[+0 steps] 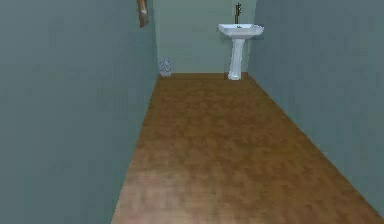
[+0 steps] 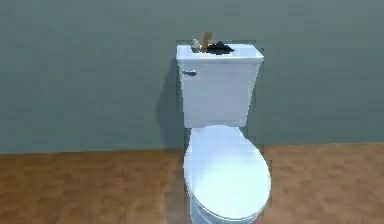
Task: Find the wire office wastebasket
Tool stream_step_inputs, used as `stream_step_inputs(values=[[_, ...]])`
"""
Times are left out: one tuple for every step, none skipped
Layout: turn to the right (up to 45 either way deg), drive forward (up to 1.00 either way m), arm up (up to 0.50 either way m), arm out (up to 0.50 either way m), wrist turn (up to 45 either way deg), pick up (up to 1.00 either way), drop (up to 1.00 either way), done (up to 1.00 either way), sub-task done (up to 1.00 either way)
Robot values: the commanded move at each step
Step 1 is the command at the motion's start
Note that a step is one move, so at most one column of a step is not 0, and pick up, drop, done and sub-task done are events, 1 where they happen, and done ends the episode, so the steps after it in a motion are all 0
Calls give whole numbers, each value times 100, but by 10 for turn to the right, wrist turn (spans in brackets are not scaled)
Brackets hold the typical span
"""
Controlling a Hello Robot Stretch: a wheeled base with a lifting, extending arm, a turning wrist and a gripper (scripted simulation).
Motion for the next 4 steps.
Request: stream_step_inputs(values=[[0,100,0,0,0,0,0,0,0],[0,100,0,0,0,0,0,0,0],[0,100,0,0,0,0,0,0,0],[-60,0,0,0,0,0,0,0,0]])
